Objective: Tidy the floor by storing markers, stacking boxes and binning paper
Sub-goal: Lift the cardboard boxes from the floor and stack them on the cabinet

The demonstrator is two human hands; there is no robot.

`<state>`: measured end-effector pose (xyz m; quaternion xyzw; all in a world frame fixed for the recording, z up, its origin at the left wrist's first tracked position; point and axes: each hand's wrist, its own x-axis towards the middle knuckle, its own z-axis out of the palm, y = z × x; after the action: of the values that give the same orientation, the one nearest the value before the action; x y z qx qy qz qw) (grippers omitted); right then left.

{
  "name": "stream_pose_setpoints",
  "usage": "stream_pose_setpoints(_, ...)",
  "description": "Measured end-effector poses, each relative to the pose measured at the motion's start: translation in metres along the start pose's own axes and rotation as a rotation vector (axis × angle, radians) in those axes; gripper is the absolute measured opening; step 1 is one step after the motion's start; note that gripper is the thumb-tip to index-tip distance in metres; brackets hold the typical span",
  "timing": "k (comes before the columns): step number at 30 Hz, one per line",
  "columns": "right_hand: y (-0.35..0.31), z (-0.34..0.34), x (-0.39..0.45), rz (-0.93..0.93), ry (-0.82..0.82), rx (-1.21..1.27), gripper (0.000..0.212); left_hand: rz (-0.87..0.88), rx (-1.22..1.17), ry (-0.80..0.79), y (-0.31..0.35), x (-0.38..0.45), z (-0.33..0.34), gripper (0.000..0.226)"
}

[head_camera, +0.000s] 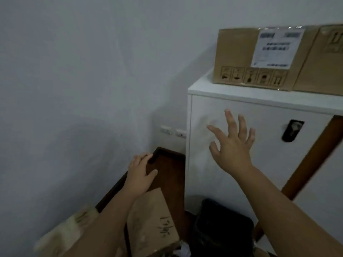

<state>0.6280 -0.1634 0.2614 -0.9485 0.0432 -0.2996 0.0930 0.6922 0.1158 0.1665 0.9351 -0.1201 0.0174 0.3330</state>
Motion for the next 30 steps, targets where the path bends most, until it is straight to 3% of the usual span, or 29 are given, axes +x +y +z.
stream_pose_setpoints(2, -0.021, 0.038, -0.043, 0.072, -0.153, 0.06, 0.05, -0.134, -0.005, -0.01, -0.045, -0.04, -0.004, 0.058)
stream_pose_setpoints(4, -0.045, 0.073, -0.08, 0.119, -0.415, 0.076, 0.056, -0.265, 0.008, 0.01, -0.085, -0.079, -0.009, 0.055)
stream_pose_setpoints(10, -0.132, 0.159, -0.146, 0.079, -1.091, 0.2, 0.072, -0.732, 0.082, 0.023, -0.197, -0.185, -0.016, 0.054)
stream_pose_setpoints(14, -0.174, 0.195, -0.176, 0.264, -1.322, 0.508, 0.068, -1.035, 0.023, -0.014, -0.262, -0.244, 0.007, 0.051)
stream_pose_setpoints(16, -0.196, 0.21, -0.19, 0.393, -1.399, 0.633, 0.057, -1.122, -0.046, 0.045, -0.281, -0.269, 0.017, 0.059)
stream_pose_setpoints(18, -0.213, 0.225, -0.206, 0.487, -1.402, 0.662, 0.054, -1.218, -0.283, 0.184, -0.336, -0.295, 0.053, 0.06)
stream_pose_setpoints(20, -0.223, 0.245, -0.224, 0.603, -1.416, 0.726, 0.055, -1.246, -0.465, 0.2, -0.351, -0.311, 0.066, 0.065)
stream_pose_setpoints(22, -0.231, 0.269, -0.244, 0.715, -1.435, 0.809, 0.074, -1.252, -0.612, 0.165, -0.383, -0.328, 0.094, 0.057)
stream_pose_setpoints(25, -0.227, 0.319, -0.277, 0.845, -1.436, 0.959, 0.11, -1.222, -0.688, 0.119, -0.354, -0.319, 0.077, 0.05)
stream_pose_setpoints(27, -0.234, 0.319, -0.28, 0.968, -1.427, 1.067, 0.128, -1.203, -0.78, 0.177, -0.34, -0.311, 0.068, 0.047)
stream_pose_setpoints(30, -0.248, 0.297, -0.273, 1.046, -1.416, 1.1, 0.121, -1.177, -0.884, 0.293, -0.323, -0.3, 0.061, 0.062)
